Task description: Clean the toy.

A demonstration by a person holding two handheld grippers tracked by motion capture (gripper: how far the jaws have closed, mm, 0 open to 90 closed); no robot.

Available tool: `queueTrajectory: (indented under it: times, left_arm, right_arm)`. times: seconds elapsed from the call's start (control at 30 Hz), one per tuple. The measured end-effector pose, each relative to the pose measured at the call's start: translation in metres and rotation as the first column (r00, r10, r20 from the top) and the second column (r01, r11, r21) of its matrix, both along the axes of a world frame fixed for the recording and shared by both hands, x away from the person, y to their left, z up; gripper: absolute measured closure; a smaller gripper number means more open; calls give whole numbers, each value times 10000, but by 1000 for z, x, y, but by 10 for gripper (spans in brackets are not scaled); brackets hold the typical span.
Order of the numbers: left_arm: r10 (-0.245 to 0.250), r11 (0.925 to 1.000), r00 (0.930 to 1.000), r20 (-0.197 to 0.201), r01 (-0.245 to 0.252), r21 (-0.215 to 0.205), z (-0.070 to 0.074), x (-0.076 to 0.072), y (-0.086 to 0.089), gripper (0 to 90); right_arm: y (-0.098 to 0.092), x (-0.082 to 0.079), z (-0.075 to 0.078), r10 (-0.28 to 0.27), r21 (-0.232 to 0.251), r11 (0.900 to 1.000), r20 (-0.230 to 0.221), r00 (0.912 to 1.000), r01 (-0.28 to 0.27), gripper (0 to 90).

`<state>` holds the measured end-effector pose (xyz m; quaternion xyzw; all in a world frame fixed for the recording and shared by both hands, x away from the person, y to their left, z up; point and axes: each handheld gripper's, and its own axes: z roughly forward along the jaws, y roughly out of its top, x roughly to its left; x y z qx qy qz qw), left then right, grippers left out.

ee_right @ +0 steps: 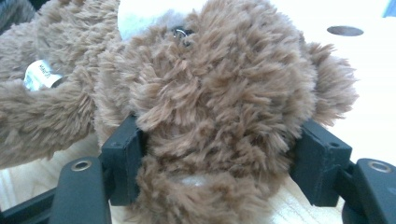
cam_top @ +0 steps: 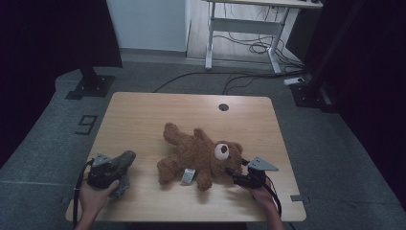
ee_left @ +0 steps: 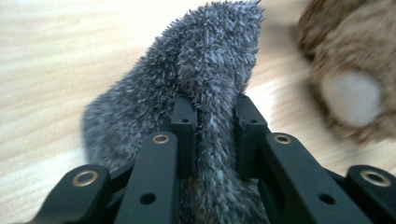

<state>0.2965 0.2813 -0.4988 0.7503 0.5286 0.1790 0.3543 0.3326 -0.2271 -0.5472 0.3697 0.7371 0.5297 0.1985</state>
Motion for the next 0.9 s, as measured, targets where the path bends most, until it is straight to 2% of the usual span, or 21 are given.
queueTrajectory:
  times: [0.1,0.17,0.2,0.27,0.37,0.43,0.5,0.57,0.7,0.9]
  left_arm:
    - [-100,9995,9996,-252,107,293,-8,4,-6,688]
    - [-243,9988,9977,-631,270,416,-13,8,-12,613]
    - [-227,9982,9980,-590,259,536,-15,9,-15,570]
    - [-207,9961,9995,-231,226,857,-15,9,-20,463]
    - [-343,9962,9988,345,314,814,-4,7,-24,333]
    - [-449,9965,9957,805,390,740,8,3,-24,295]
    - [-402,9967,9885,1460,294,752,23,-3,-24,273]
    - [-512,9968,9831,1759,395,694,32,-7,-25,268]
    - [-880,9953,9785,1865,789,558,39,-10,-34,262]
    - [-1419,9899,9768,1607,1396,254,29,-7,-54,264]
  right_arm:
    - [1,2,0,-105,25,9999,8,9999,105,295]
    - [2,2,0,-170,62,9998,26,9999,170,296]
    - [2,3,0,-194,68,9998,28,9998,193,295]
    - [2,4,0,-254,89,9996,33,9997,254,295]
    - [3,5,0,-436,118,9990,98,9990,435,296]
    - [3,6,0,-511,168,9986,143,9986,509,298]
    - [2,7,0,-586,160,9982,159,9982,583,297]
    - [1,7,0,-739,185,9971,167,9971,735,304]
    - [1,5,1,-789,236,9966,175,9967,785,285]
    - [-3,0,7,-925,786,9928,268,9954,901,235]
